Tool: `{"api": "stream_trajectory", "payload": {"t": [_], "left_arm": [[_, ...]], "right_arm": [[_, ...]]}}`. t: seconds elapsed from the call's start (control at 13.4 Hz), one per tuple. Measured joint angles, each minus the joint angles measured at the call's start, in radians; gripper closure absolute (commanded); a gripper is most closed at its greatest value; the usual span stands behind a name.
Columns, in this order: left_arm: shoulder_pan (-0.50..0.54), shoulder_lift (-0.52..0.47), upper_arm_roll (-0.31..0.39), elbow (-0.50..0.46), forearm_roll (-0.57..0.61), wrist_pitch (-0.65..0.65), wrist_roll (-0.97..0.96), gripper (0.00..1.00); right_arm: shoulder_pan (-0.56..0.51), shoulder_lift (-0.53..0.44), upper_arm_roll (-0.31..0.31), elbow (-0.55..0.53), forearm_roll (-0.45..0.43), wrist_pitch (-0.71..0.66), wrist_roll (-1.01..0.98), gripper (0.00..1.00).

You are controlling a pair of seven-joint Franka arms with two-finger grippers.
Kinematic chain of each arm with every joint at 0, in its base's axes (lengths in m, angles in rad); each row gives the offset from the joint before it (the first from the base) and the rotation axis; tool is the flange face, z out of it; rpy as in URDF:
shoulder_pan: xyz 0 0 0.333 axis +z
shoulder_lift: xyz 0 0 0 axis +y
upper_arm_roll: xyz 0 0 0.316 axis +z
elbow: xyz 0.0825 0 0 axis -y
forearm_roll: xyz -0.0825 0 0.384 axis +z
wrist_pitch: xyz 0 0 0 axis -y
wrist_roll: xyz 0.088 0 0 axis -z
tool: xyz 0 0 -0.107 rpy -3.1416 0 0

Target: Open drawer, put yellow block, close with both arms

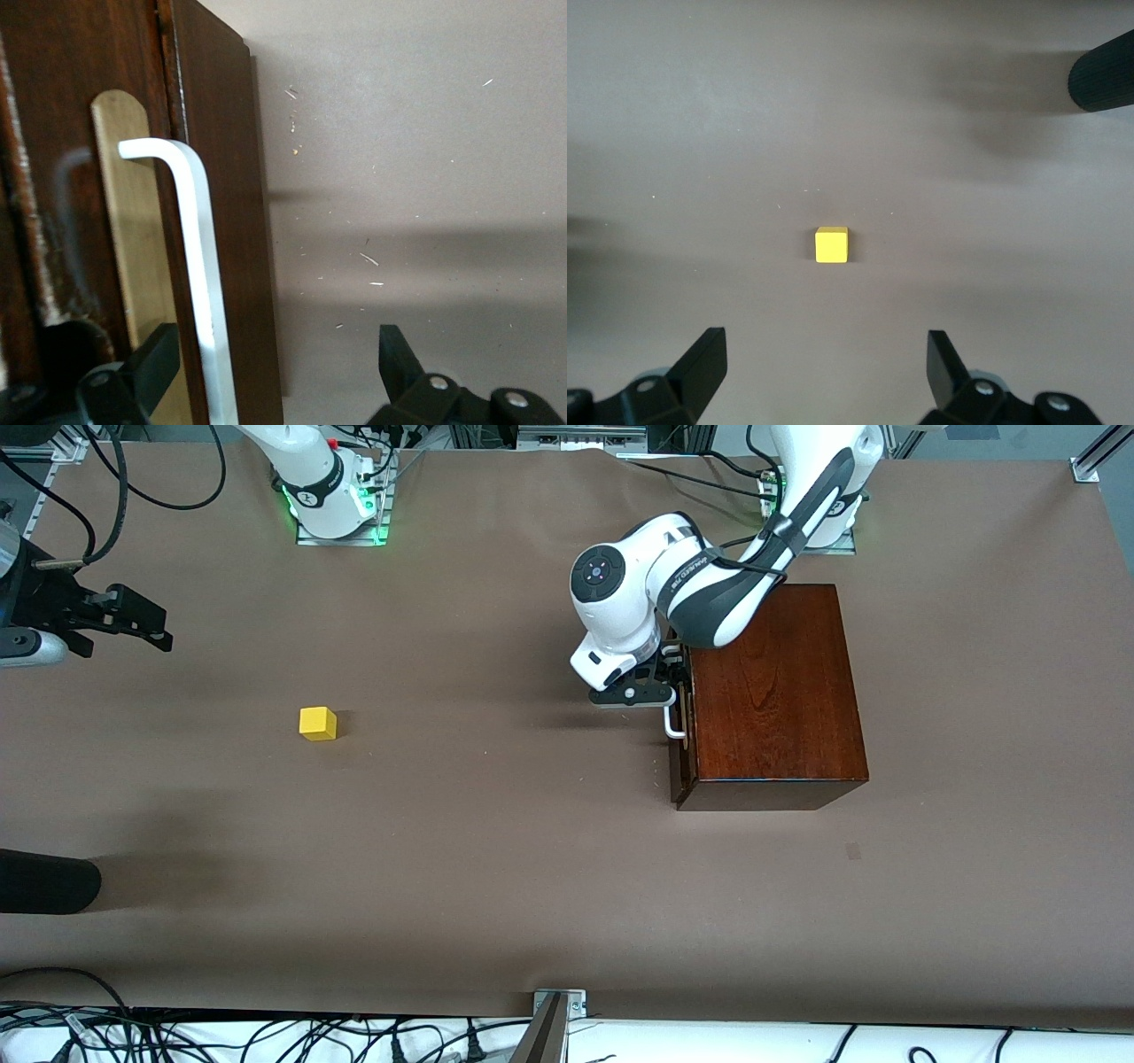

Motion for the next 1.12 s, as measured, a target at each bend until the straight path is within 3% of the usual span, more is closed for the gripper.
{"api": "stream_trajectory", "payload": {"t": [0.75, 1.12], "left_arm": [[-0.046, 0.05, 0.0, 0.014, 0.076, 0.051, -0.143, 0.0], [-0.135, 0.138, 0.0, 0.163, 0.076, 0.069, -0.219, 0.0]], "right_arm": [[0.0, 0.001, 0.0, 0.0, 0.0, 0.0, 0.0, 0.0], [0.007, 0.002, 0.004, 0.0, 0.0, 0.0, 0.0, 0.0]]}}
